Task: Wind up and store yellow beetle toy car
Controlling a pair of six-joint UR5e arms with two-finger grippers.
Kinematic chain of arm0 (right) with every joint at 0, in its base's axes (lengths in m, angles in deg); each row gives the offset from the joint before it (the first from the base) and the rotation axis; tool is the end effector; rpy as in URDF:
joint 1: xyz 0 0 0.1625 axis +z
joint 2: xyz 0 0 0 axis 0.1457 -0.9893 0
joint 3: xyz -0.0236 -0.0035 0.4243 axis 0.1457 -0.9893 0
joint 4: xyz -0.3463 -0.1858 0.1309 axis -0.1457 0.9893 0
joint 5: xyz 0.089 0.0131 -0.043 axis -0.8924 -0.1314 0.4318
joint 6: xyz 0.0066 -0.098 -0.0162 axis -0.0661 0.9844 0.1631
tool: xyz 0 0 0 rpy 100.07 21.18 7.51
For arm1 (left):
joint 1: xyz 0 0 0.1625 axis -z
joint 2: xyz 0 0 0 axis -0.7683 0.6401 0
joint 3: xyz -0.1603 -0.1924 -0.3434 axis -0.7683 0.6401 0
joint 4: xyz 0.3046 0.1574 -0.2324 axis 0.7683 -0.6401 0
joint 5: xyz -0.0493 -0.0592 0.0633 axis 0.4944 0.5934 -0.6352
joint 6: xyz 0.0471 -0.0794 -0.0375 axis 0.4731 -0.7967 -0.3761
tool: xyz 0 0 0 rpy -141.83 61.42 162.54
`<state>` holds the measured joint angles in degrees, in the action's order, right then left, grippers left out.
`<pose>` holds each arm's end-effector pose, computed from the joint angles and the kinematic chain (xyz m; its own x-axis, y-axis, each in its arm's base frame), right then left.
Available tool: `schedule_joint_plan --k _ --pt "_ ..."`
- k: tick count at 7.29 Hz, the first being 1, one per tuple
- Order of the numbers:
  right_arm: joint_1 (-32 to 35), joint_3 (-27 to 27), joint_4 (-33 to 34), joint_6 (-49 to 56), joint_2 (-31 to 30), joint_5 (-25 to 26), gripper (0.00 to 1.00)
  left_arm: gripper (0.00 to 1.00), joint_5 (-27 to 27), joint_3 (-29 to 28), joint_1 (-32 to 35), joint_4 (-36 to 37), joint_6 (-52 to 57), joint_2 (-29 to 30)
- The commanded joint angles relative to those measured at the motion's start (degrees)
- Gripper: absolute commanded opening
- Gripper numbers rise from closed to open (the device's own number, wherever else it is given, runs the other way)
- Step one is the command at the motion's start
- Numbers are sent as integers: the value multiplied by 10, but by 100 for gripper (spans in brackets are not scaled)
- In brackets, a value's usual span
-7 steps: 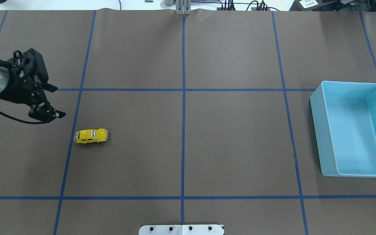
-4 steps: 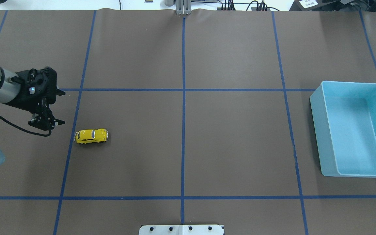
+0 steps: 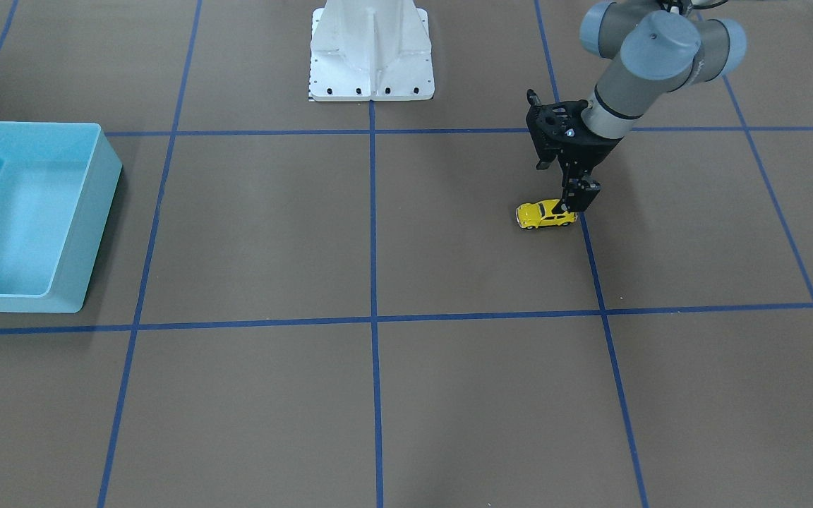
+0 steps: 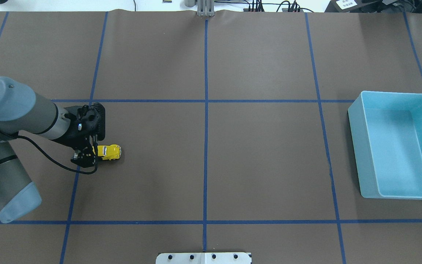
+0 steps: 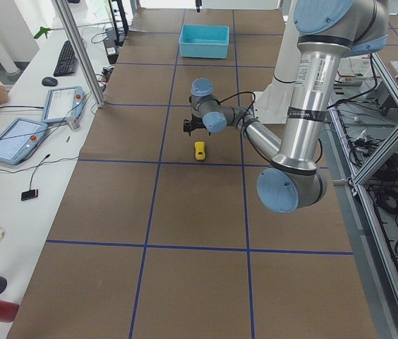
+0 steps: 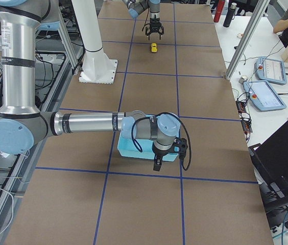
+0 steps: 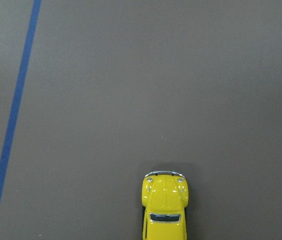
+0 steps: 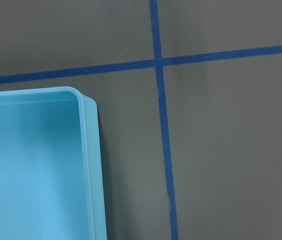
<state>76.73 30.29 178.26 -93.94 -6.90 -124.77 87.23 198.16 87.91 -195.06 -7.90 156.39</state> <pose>0.0231 -0.4668 0.6309 0.7076 0.0918 0.7007 -0.0185 0.9936 -0.1115 0.3896 -0.4137 0.3593 0.1210 0.9908 -0.0609 -0.5781 0.1202 0.8070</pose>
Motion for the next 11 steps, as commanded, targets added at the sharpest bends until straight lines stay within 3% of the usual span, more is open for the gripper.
schedule_joint_plan --k 1,4,11 --pt "1 1 1 29 1 1 100 100 -61 -32 -35 8 -2 15" --pt "1 0 1 30 -1 0 100 100 -95 -62 -69 33 -3 36" --pt "1 -1 1 30 -1 0 100 99 -93 -61 -68 34 29 35"
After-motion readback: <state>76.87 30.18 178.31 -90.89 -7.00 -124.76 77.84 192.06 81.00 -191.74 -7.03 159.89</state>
